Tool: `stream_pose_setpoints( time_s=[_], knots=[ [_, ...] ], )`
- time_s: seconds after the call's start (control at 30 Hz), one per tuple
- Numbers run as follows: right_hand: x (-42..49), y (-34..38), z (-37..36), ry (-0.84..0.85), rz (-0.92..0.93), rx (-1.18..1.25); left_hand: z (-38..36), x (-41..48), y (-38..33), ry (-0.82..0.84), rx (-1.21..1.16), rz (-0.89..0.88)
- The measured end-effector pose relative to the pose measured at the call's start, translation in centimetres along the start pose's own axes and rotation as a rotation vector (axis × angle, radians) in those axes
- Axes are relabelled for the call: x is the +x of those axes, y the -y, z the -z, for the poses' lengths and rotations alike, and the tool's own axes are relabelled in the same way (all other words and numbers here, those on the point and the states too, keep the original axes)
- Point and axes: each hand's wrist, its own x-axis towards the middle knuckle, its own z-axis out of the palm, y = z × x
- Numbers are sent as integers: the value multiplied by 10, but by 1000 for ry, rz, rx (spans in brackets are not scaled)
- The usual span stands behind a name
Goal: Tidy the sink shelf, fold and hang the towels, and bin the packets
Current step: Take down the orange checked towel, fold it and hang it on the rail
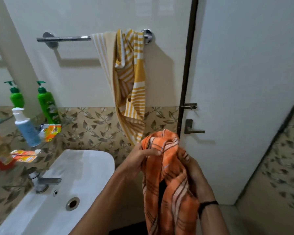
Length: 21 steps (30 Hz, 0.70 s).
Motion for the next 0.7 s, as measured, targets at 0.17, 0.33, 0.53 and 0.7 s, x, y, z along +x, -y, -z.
stream_pose_setpoints(
  time_s=[0.17,0.33,0.53,0.7],
  knots=[
    [3,33,41,-283,71,-308,-32,25,59,-80,132,96],
    [-3,47,59,-317,55,-483,-72,43,115,-209,236,-26],
    [-23,47,83,-395,-66,-298,-118,48,145,-278,281,-101],
    [-41,50,98,-429,-132,-153,-141,44,147,-108,91,-40]
  ],
)
